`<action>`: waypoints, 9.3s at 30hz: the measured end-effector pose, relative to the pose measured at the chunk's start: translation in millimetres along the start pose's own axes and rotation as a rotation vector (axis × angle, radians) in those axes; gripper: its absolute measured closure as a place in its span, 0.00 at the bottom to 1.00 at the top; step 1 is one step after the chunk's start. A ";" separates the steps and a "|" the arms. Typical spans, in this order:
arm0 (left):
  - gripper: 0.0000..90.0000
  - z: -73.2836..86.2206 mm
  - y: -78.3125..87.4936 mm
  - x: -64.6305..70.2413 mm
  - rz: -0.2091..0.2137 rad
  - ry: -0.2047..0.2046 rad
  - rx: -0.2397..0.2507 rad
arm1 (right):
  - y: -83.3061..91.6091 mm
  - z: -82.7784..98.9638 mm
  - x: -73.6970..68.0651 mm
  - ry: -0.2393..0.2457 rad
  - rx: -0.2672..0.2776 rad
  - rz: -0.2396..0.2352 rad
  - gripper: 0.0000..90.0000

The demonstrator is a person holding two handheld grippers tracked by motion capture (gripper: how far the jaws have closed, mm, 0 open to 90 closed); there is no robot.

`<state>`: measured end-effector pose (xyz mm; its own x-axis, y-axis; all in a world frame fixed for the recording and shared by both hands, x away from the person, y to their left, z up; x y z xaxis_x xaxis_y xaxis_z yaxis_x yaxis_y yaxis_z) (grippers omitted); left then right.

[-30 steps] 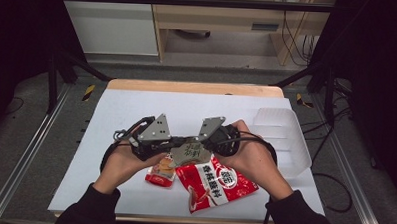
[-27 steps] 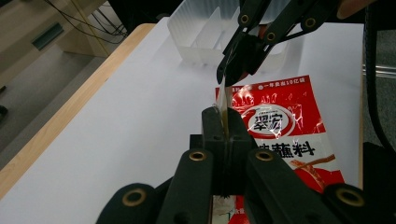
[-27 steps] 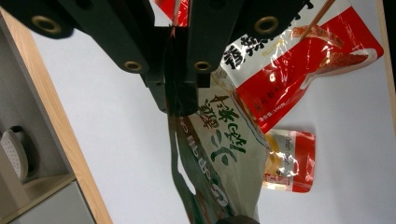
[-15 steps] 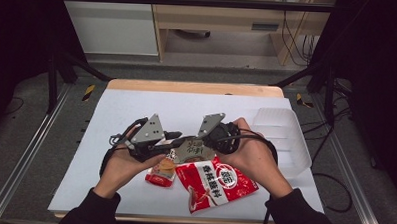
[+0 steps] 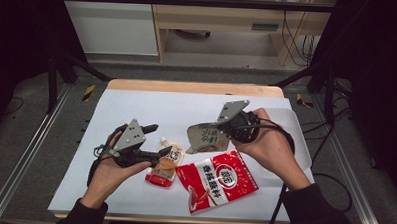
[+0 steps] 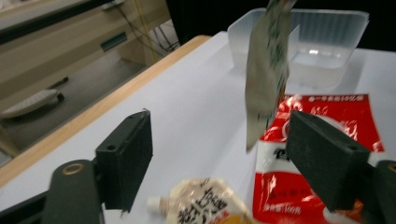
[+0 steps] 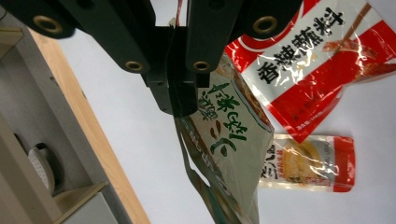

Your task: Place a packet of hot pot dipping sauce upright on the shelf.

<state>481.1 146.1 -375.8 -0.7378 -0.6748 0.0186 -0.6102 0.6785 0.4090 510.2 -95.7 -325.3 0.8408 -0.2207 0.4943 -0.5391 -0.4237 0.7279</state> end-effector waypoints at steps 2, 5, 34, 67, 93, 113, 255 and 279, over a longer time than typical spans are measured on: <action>0.21 12.3 2.4 -7.5 -0.030 -0.001 -0.024 | 6.0 3.7 5.6 -0.007 0.005 0.015 1.00; 0.15 31.5 7.2 -21.4 -0.094 0.014 -0.029 | 18.4 9.4 16.7 -0.026 0.011 0.056 1.00; 0.05 117.5 43.7 -82.3 -0.287 0.168 -0.056 | 79.4 101.8 95.9 -0.208 0.039 0.343 1.00; 0.05 116.6 41.5 -84.4 -0.296 0.148 -0.066 | 50.4 166.2 122.9 -0.234 -0.070 0.379 1.00; 0.05 118.8 39.2 -85.3 -0.295 0.142 -0.082 | 17.1 198.0 122.5 -0.231 -0.101 0.300 1.00; 0.05 118.6 36.8 -84.4 -0.286 0.141 -0.080 | -16.4 212.1 111.8 -0.278 -0.135 0.189 1.00; 0.05 119.5 29.3 -73.6 -0.264 0.108 -0.137 | -208.7 -28.7 -61.3 -0.414 0.025 -0.089 0.67; 0.05 119.7 28.8 -73.4 -0.263 0.105 -0.142 | -216.9 -17.2 -72.2 -0.450 -0.012 -0.132 0.65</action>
<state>483.1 249.9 -474.6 -0.5220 -0.8528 -0.0137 -0.7241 0.4346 0.5355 565.5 27.3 -510.7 0.8384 -0.5256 0.1443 -0.4247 -0.4641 0.7774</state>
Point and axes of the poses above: each handheld gripper's, and its own axes: y roughly backward along the jaws, z roughly out of its underside, x roughly to its right, the point moved 6 cm from there along -y, roughly forward along the jaws, and after that the axes turned 13 degrees about y, right-handed, at the moved point
